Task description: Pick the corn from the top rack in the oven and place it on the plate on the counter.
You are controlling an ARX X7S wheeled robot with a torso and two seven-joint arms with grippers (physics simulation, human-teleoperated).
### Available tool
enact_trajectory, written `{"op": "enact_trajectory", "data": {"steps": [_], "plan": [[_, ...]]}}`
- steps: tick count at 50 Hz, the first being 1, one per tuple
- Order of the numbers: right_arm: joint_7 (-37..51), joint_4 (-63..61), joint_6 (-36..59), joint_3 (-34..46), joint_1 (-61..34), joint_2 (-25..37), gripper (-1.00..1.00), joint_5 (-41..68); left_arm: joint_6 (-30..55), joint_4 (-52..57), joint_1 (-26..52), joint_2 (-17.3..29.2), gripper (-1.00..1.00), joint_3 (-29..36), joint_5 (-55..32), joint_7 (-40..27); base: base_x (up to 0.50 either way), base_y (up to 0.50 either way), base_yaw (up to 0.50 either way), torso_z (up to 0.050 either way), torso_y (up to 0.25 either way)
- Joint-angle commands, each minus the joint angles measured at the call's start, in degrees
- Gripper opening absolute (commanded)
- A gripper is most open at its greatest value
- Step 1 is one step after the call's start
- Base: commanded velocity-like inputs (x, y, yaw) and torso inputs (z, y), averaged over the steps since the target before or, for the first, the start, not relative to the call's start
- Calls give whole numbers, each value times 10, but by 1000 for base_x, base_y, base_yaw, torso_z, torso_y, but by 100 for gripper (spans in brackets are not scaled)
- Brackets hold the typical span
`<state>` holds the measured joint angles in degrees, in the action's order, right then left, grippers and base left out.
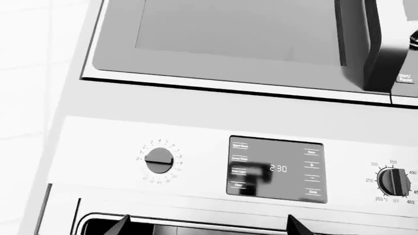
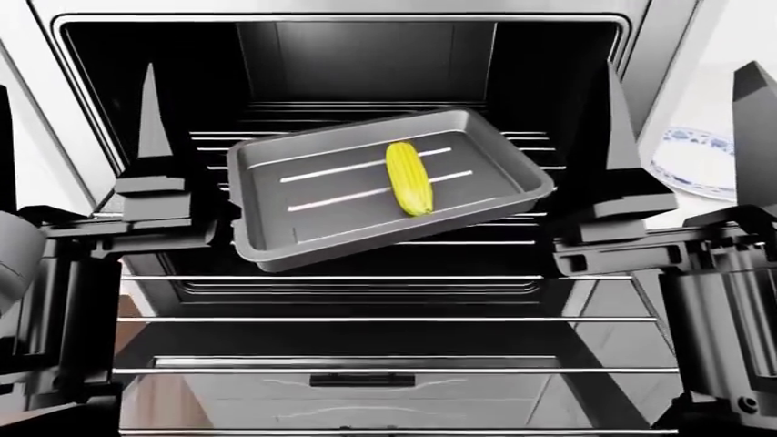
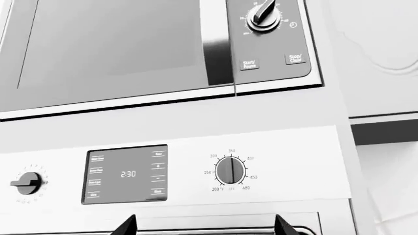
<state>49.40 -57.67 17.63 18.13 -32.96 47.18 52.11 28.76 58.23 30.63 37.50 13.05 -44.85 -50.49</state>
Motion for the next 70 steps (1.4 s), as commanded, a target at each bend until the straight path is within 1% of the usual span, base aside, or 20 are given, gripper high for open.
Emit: {"op": "enact_trajectory", "data": {"steps": [1,32,34,35,38,41,43,44,47,48,49,52,55,57,60,61,62,64,66,70], "plan": [[-4,-1,-19,1,11,1,100,-12,-9,6,4,9,100,10,-5,-2,0,0,0,50,0],[-9,9,-27,16,15,8,100,-7,-22,1,22,25,100,35,-7,-19,0,0,0,50,0],[-9,14,-28,18,15,7,100,1,-30,0,16,25,100,34,-3,-18,0,0,0,50,0],[-5,25,-28,17,13,5,100,34,-29,0,16,26,100,36,0,-20,0,0,0,50,0],[-3,57,28,49,-27,4,100,79,-31,0,14,25,100,39,0,-23,0,0,0,1,0],[-15,98,95,89,-83,-10,100,133,-37,-1,8,24,100,41,0,-24,0,0,0,0,0],[-29,142,131,102,-144,-30,100,198,-40,-1,9,24,100,40,-1,-26,0,0,0,0,0],[-32,151,137,104,-156,-35,100,204,-41,-1,10,24,100,41,-2,-26,0,0,0,0,0],[-43,227,214,140,-258,-73,100,272,-43,1,10,23,100,43,-4,-29,0,0,0,0,0],[-42,254,224,145,-273,-85,100,290,-45,1,10,24,100,44,-3,-28,0,0,0,0,0],[-36,282,240,151,-287,-94,100,318,-48,1,9,23,100,44,-4,-29,0,0,0,0,0],[-19,344,277,165,-341,-117,100,352,-54,3,3,23,100,46,-2,-30,0,0,0,0,0],[-13,377,300,175,-370,-133,100,385,-59,2,1,26,100,45,-4,-31,0,0,0,0,0],[15,403,325,187,-399,-142,100,403,-60,3,1,26,100,47,-4,-33,0,0,0,0,0],[27,440,342,188,-427,-152,100,443,-60,4,2,27,100,51,-3,-36,0,0,0,0,0],[42,460,356,193,-444,-157,100,470,-60,5,4,27,100,52,-4,-38,0,0,0,0,0],[44,477,368,198,-461,-163,100,481,-58,5,7,25,100,56,-4,-39,0,0,0,0,0],[52,506,392,218,-496,-172,100,466,-53,7,16,22,100,62,-6,-43,0,0,0,0,0],[61,550,403,227,-513,-188,100,480,-53,7,21,23,100,64,-7,-45,0,0,0,0,0],[37,596,426,261,-540,-215,100,444,-53,5,24,22,100,72,-6,-46,0,0,0,0,0]]}}
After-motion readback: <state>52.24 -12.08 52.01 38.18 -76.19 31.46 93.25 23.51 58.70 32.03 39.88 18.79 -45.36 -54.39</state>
